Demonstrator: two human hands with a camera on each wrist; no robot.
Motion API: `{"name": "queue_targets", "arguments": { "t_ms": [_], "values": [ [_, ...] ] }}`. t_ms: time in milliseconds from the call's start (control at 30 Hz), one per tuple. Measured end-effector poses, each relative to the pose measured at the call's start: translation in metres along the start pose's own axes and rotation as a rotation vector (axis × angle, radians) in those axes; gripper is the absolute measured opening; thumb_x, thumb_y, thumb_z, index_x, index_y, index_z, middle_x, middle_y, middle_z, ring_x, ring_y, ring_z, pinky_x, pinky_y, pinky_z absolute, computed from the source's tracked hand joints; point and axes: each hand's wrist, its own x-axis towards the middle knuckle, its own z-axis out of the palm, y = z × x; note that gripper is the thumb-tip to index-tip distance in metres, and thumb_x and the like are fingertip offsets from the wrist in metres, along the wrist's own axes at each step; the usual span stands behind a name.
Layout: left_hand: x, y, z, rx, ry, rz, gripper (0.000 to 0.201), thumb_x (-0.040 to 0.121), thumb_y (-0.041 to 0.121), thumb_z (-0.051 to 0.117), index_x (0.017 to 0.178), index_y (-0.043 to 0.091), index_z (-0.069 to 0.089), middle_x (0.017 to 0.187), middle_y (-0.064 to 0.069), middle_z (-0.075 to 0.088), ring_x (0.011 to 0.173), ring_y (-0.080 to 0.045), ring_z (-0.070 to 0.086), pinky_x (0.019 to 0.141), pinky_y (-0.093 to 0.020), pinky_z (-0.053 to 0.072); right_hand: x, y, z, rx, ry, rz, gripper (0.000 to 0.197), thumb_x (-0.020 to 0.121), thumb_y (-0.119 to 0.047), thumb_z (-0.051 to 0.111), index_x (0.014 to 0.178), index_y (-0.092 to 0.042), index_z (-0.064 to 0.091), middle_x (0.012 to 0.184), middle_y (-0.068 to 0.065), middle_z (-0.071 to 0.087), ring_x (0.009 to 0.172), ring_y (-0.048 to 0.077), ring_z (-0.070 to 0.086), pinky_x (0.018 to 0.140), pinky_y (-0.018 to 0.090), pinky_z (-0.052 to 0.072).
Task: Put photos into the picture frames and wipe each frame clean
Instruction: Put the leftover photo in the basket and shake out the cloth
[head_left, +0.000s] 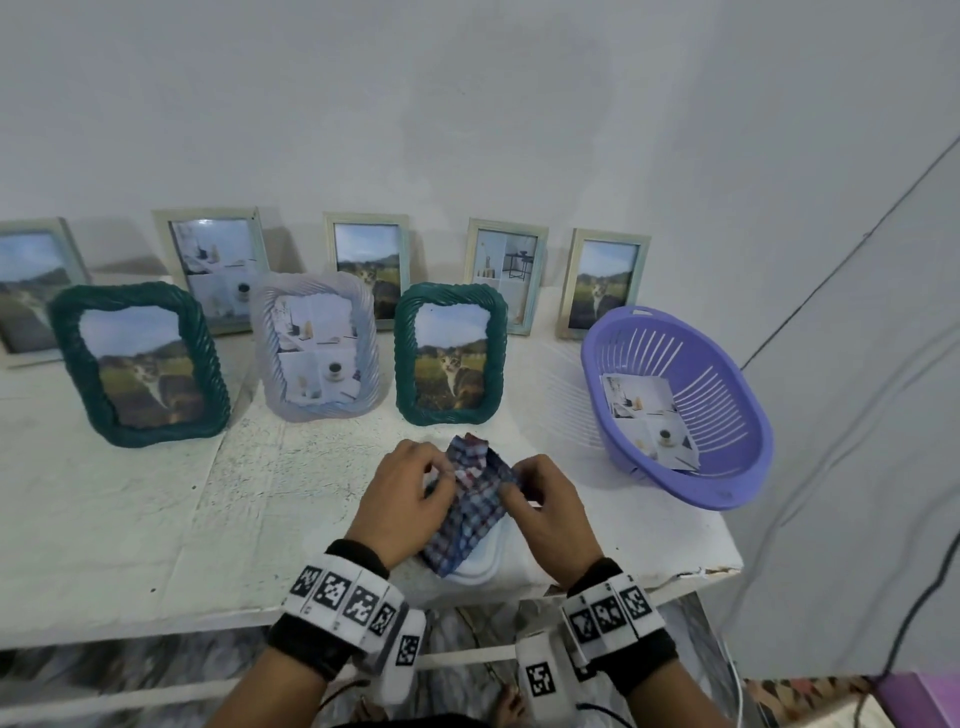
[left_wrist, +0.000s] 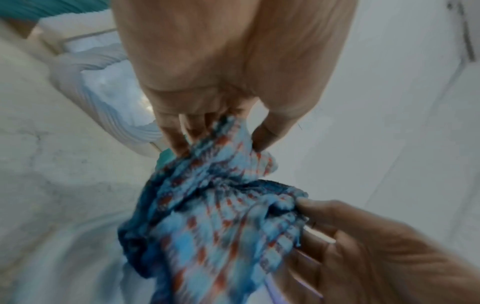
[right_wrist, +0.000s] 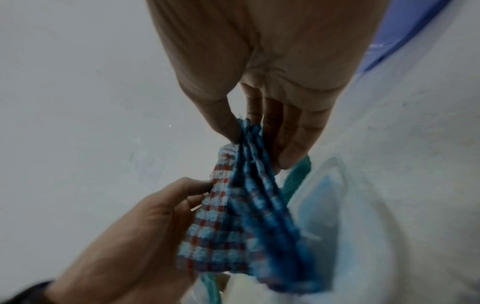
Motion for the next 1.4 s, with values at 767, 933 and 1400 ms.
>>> {"name": "queue_targets", "arguments": {
  "t_ms": [767,933,1400],
  "values": [
    [-0.01,0.013,-0.038,-0.744,0.067,-0.015,0.031,0.078,0.038,0.077,0.095,0.021,0.058,0.093,-0.018,0.065,0.09,-0.04,0.061,0.077,-0.048,0.057,0.001,-0.061,-0.018,0.216,0.057,-0.211,0.01,0.093,-0.011,0.059,0.098,-0.015,0.067,0.09,0.003,0.071,0.086,0.024,0.067,0.075,0.046,0.057],
    [-0.005,-0.003,-0.045,-0.739,0.131,-0.094,0.02,0.095,0.005,0.054,0.106,0.022,0.057,0.096,-0.007,0.068,0.083,-0.019,0.067,0.067,-0.027,0.056,0.006,-0.071,-0.036,0.18,0.091,-0.282,0.014,0.093,-0.006,0.056,0.097,-0.016,0.066,0.088,-0.003,0.07,0.086,0.021,0.067,0.073,0.035,0.058],
    [-0.001,-0.004,-0.055,-0.779,0.122,-0.056,0.01,0.093,0.008,0.056,0.1,0.014,0.058,0.085,0.001,0.071,0.078,-0.011,0.068,0.064,-0.022,0.054,0.023,-0.053,-0.042,0.31,0.113,-0.074,0.012,0.101,-0.01,0.042,0.102,-0.012,0.054,0.075,0.004,0.063,0.065,0.017,0.055,0.059,0.034,0.045]
  ]
}}
